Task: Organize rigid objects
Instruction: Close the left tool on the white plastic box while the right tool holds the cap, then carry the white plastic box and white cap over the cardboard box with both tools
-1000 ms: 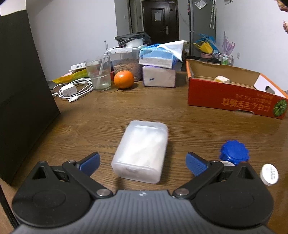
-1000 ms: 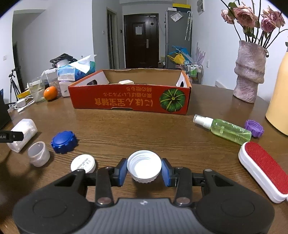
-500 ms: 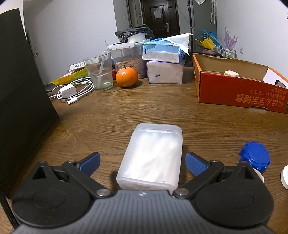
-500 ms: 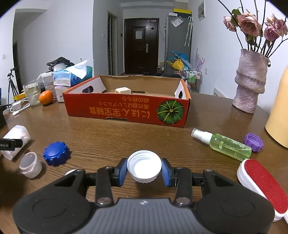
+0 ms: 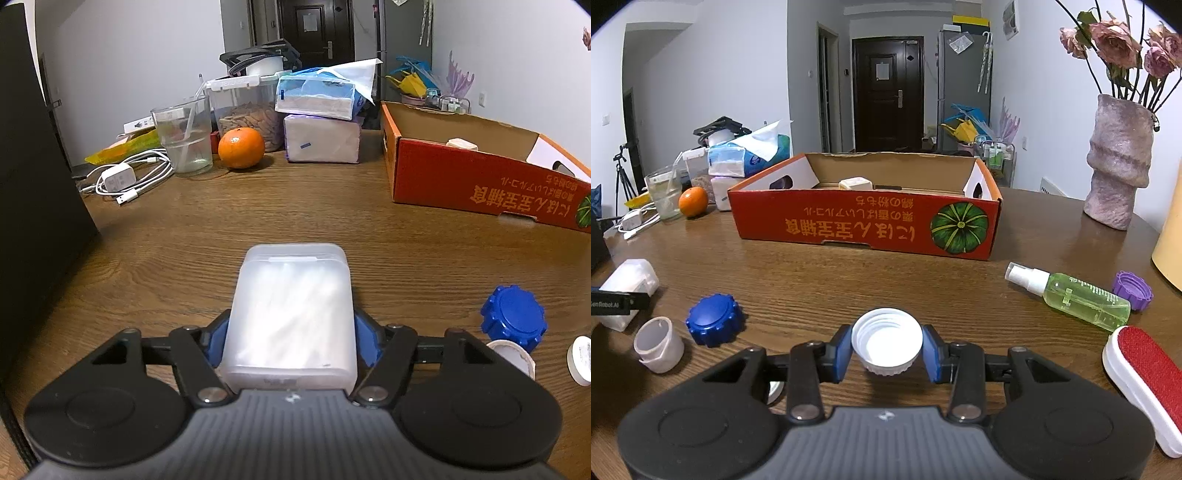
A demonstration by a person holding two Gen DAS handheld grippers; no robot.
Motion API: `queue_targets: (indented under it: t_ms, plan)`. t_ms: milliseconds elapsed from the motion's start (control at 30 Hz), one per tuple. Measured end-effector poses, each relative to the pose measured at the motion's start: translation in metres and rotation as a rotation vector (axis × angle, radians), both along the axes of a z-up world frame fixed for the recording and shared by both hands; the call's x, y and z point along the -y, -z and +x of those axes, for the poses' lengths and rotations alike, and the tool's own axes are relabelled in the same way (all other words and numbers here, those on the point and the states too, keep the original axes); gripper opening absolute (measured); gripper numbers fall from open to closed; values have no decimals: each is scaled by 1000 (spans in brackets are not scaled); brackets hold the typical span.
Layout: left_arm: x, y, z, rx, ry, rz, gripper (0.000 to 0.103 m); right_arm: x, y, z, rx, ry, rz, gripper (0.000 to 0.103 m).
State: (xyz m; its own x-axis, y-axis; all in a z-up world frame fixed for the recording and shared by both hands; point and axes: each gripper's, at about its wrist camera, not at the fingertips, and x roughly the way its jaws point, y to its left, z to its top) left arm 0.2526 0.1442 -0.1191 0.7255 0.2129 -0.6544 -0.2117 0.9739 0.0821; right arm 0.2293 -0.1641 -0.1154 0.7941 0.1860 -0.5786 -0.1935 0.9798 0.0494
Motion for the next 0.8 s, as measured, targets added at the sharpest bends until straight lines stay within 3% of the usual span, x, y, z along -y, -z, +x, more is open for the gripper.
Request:
queue_targets:
  t_ms: [467,800]
  plan:
    - [3,-16,-13,76,-19,14,67,0,-7,-7,25,6,28,39]
    - [27,-34,-31,147,23,6,67,-2,-16,-13,54,-5,46,39]
